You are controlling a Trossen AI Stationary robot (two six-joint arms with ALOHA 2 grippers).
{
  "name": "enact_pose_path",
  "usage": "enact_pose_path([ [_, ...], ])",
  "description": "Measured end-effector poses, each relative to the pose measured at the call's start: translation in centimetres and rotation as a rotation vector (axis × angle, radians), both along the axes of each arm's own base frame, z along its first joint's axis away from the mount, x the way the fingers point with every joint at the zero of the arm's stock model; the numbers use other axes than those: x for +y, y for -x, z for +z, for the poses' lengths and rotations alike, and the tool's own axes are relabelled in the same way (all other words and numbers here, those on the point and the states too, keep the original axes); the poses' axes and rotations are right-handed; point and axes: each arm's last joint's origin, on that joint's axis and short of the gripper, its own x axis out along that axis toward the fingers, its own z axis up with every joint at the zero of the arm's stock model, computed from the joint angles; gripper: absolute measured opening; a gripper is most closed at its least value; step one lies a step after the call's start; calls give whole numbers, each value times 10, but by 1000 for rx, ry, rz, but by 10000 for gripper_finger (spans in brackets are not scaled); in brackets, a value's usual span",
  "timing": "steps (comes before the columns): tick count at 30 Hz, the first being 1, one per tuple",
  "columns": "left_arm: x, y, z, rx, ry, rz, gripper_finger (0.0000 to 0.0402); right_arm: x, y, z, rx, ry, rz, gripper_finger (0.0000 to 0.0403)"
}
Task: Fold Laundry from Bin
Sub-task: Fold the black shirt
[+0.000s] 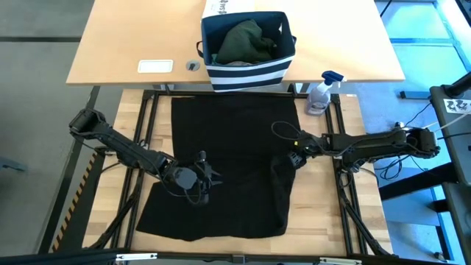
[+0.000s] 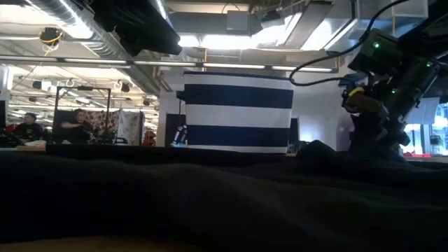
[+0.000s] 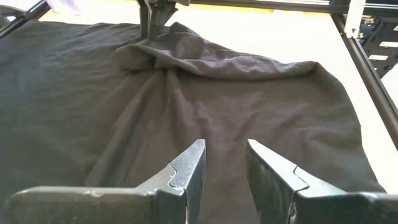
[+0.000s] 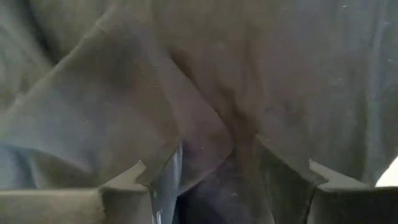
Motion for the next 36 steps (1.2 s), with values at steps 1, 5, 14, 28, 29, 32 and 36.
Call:
enact_pose_path([
  [1, 0, 0, 0, -1, 1, 0, 110, 0, 0, 0, 4, -1, 0, 198],
  [5, 0, 0, 0, -5, 2, 0, 110, 1, -1, -1, 1, -16, 29, 196],
  [14, 0, 0, 1, -9, 4, 1, 110, 1, -7, 2, -57, -5, 99, 48],
  [28, 0, -1, 1, -12, 5, 0, 110, 1, -17, 44, -256, 36, 144, 3],
  [29, 0, -1, 1, -16, 7, 0, 110, 1, -18, 51, -286, 40, 155, 2],
  [32, 1, -3, 3, -37, 16, 5, 110, 4, -23, 73, -387, 52, 200, 2],
  [36, 5, -7, 7, -72, -3, 6, 110, 18, -32, 99, -505, 67, 279, 1],
])
